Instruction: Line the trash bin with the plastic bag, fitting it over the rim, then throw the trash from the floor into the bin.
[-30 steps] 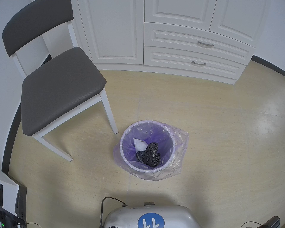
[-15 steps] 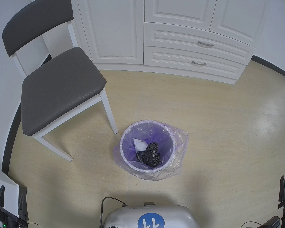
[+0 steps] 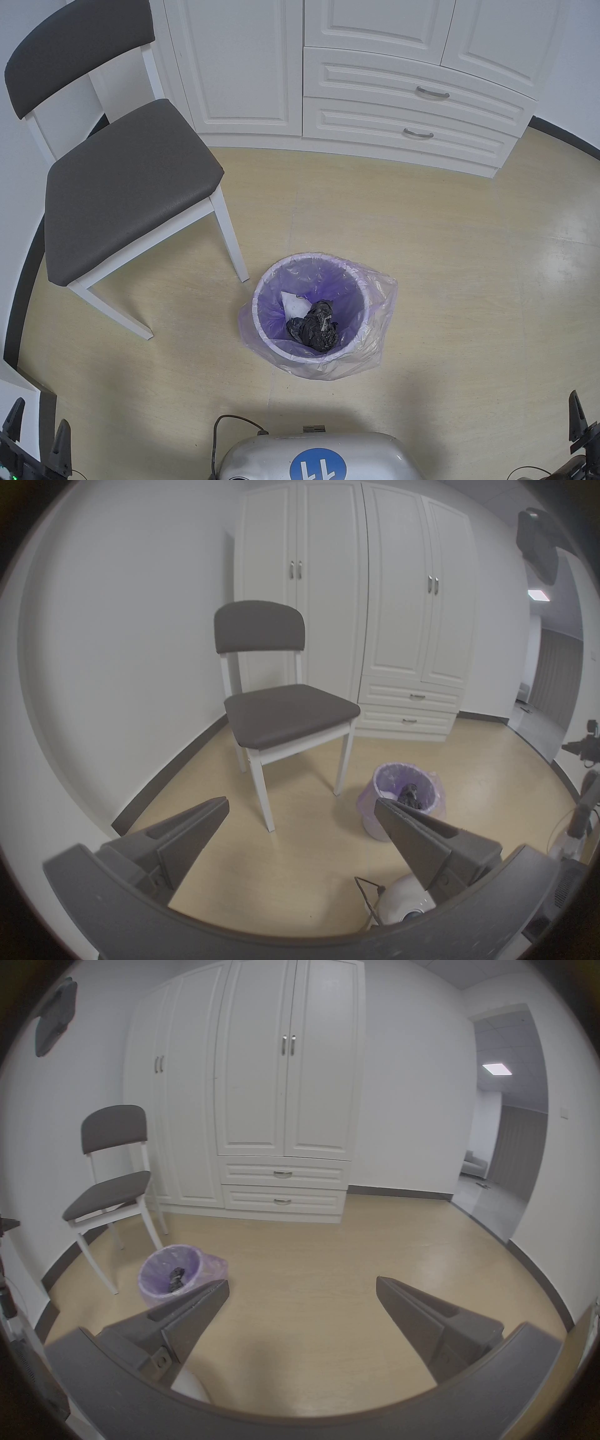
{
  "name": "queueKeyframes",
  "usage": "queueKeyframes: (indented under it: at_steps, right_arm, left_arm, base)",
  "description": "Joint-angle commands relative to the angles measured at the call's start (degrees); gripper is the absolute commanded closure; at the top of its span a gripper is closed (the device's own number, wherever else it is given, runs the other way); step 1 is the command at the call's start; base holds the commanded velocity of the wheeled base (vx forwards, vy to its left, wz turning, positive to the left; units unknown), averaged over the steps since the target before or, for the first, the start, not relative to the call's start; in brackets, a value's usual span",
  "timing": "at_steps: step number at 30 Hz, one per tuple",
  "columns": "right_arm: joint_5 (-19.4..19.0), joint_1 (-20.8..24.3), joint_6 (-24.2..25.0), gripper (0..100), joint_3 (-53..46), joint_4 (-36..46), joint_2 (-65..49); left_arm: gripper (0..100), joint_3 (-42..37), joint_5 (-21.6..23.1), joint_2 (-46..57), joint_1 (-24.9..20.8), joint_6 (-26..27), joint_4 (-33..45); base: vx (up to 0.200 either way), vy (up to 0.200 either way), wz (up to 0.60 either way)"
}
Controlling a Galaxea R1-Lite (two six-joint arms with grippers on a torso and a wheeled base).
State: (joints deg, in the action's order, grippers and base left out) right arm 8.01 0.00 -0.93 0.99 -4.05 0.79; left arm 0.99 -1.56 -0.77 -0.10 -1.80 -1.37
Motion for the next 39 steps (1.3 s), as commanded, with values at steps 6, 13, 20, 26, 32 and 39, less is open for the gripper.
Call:
queueKeyframes:
  at_steps: [6,13,20,26,32,39]
  right_arm:
    - [-9.77,0.0,4.18,0,-0.81,0.88,-0.79]
    - [-6.25,0.09,3.39,0,-0.81,0.97,-0.79]
    - [-5.55,0.0,2.42,0,-0.81,2.73,-0.7]
    - [-8.27,0.09,0.31,0,-0.81,4.14,-0.7]
    - [-8.18,0.0,0.66,0,-0.9,4.14,-0.79]
    - [-8.36,0.0,0.75,0,-0.9,4.05,-0.79]
  left_arm:
    - [0,-0.99,1.91,0.77,0.01,2.16,1.72]
    - [0,-0.99,1.82,0.77,0.01,2.24,1.72]
    - [0,-0.99,2.09,0.77,0.01,2.77,1.45]
    - [0,-0.99,2.09,0.77,0.01,2.6,1.37]
    - [0,-0.99,2.0,0.77,0.01,2.24,1.37]
    - [0,-0.99,2.0,0.77,0.01,2.33,1.37]
  base:
    - [0.0,0.0,0.0]
    - [0.0,0.0,0.0]
    - [0.0,0.0,0.0]
    - [0.0,0.0,0.0]
    - [0.0,0.0,0.0]
    - [0.0,0.0,0.0]
